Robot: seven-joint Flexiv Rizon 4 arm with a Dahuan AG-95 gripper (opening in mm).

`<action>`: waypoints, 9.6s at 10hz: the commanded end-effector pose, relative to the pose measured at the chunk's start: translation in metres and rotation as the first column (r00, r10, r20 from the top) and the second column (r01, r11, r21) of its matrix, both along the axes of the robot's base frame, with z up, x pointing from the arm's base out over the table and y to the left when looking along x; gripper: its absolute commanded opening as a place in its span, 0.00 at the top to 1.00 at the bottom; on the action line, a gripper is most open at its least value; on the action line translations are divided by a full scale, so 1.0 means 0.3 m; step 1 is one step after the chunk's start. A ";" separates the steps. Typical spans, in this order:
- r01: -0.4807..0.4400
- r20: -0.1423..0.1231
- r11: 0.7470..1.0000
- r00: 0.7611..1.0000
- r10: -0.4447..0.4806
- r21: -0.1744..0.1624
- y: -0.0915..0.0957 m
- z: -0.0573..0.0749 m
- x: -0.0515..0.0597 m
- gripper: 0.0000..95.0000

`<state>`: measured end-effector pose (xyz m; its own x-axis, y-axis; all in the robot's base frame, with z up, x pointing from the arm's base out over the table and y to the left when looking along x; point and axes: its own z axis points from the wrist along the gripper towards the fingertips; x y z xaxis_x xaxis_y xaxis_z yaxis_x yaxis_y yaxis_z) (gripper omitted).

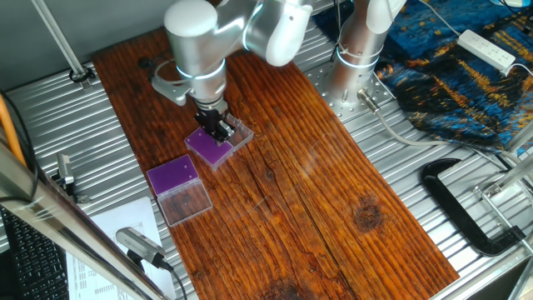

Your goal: Transfer all small pipette tips from one holder to another

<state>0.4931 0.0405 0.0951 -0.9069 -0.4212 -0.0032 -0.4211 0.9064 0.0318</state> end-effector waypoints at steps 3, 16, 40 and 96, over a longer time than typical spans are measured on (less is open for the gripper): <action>-0.037 0.000 0.999 0.999 0.037 -0.011 -0.015 0.025 0.141 1.00; -0.174 0.016 0.985 0.985 0.174 -0.017 -0.062 -0.051 0.324 1.00; -0.172 -0.004 0.985 0.985 0.172 0.006 -0.106 -0.052 0.284 0.80; -0.025 0.046 0.999 0.999 0.024 0.021 0.033 -0.021 0.458 1.00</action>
